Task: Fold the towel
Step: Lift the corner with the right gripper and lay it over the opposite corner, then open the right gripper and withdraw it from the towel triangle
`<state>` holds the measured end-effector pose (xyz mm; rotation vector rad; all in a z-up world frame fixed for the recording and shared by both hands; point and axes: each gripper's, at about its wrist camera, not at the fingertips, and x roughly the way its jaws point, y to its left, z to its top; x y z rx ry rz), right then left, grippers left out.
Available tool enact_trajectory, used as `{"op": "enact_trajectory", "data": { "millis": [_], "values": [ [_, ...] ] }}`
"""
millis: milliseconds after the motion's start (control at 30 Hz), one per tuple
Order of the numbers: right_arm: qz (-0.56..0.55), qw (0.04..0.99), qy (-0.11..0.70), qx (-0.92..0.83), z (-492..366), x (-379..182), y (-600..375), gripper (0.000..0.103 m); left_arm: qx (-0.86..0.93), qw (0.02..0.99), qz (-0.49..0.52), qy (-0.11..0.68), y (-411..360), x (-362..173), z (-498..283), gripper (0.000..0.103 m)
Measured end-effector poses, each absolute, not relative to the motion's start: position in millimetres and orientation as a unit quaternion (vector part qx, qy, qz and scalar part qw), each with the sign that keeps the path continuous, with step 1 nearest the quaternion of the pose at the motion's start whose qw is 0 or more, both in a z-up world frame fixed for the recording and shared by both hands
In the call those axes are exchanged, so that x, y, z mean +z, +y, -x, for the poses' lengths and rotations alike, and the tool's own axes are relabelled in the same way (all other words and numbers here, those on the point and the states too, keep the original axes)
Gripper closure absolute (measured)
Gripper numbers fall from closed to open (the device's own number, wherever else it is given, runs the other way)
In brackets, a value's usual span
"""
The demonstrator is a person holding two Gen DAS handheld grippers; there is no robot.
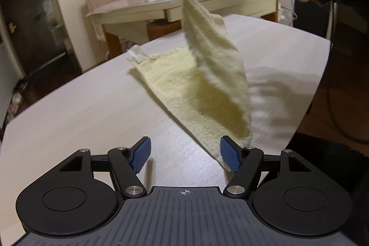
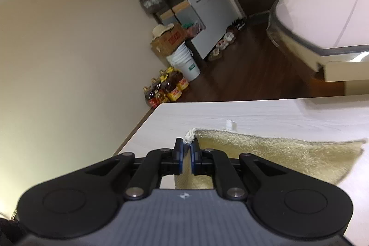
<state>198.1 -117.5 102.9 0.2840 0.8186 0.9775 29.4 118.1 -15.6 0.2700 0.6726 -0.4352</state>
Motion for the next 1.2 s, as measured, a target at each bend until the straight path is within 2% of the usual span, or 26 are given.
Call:
{"op": "enact_trajectory", "data": {
  "millis": [367,633,733,800,867,1000,1200],
  "values": [
    [-0.151,0.776,0.438,0.428,-245,60,-80,0.096,-0.179,0.924,-0.062,0.333,134,-21,-28,0.030],
    [-0.171,0.773,0.477,0.381,-266,20,-62,0.096,-0.169,0.928,-0.057,0.328,133,-18,-20,0.030],
    [-0.172,0.776,0.478,0.373,-268,14,-57,0.091,-0.168,0.928,-0.058,0.326,134,-17,-18,0.030],
    [-0.172,0.774,0.481,0.374,-270,10,-54,0.083,-0.167,0.929,-0.059,0.326,133,-17,-17,0.030],
    [-0.183,0.764,0.486,0.382,-272,5,-53,0.062,-0.165,0.929,-0.061,0.326,132,-15,-17,0.030],
    [-0.197,0.770,0.466,0.388,-274,12,-60,0.059,-0.162,0.929,-0.062,0.327,132,-14,-16,0.030],
    [-0.151,0.794,0.422,0.411,-243,36,-94,0.041,-0.166,0.925,-0.063,0.335,129,-13,-12,0.030]
  ]
}}
